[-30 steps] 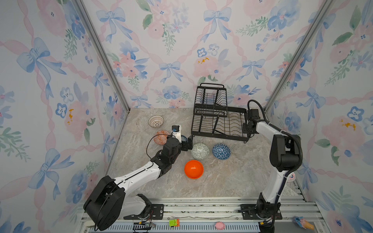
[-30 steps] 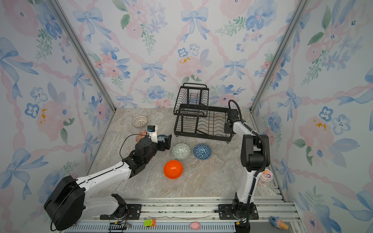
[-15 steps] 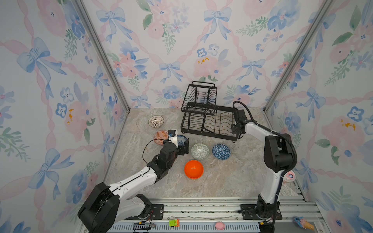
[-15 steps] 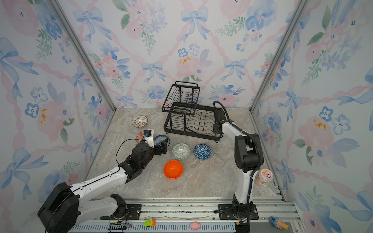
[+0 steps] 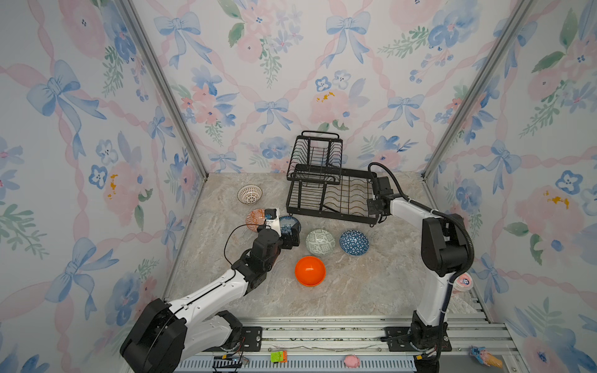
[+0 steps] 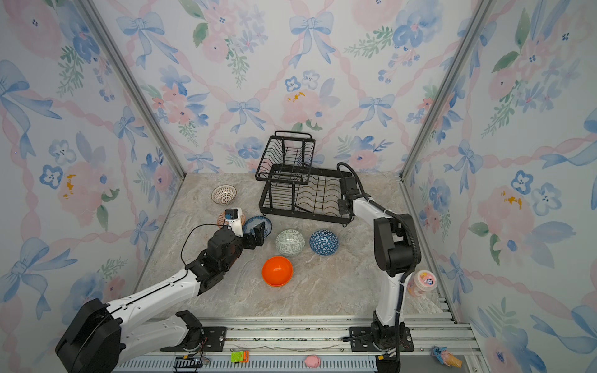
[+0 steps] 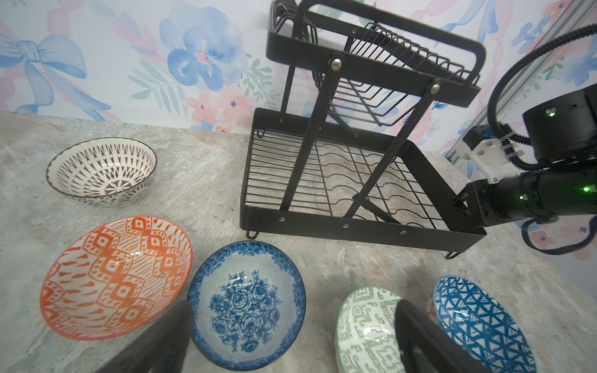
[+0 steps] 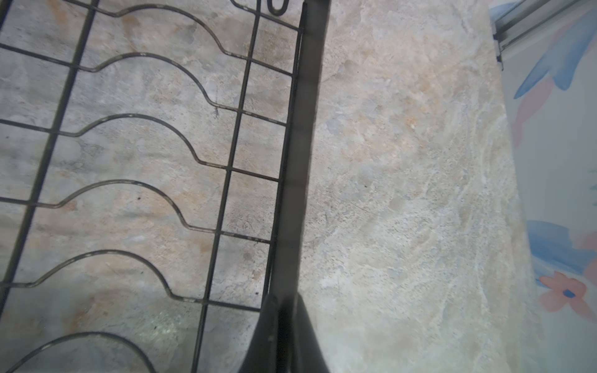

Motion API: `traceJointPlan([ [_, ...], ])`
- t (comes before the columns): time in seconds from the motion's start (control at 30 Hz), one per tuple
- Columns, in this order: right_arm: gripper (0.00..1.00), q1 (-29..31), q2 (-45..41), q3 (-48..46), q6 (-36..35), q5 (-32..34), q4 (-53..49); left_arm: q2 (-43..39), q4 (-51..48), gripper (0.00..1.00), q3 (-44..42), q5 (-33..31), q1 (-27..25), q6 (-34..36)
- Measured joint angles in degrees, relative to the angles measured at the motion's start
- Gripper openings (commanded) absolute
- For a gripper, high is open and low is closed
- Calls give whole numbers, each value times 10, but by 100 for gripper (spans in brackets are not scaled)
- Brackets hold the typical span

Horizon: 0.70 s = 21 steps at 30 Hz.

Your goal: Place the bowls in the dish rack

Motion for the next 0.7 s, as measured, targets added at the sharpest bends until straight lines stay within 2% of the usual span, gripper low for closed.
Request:
traceJointPlan([
  [0.3, 0, 24, -14, -26, -24, -15, 26, -16, -20, 98, -1, 0, 0, -15],
  [0.4, 6, 27, -14, -26, -28, -18, 27, -22, -26, 98, -1, 0, 0, -21],
  [0.7, 8, 24, -14, -20, -9, -28, 17, -35, -53, 98, -7, 0, 0, -32],
])
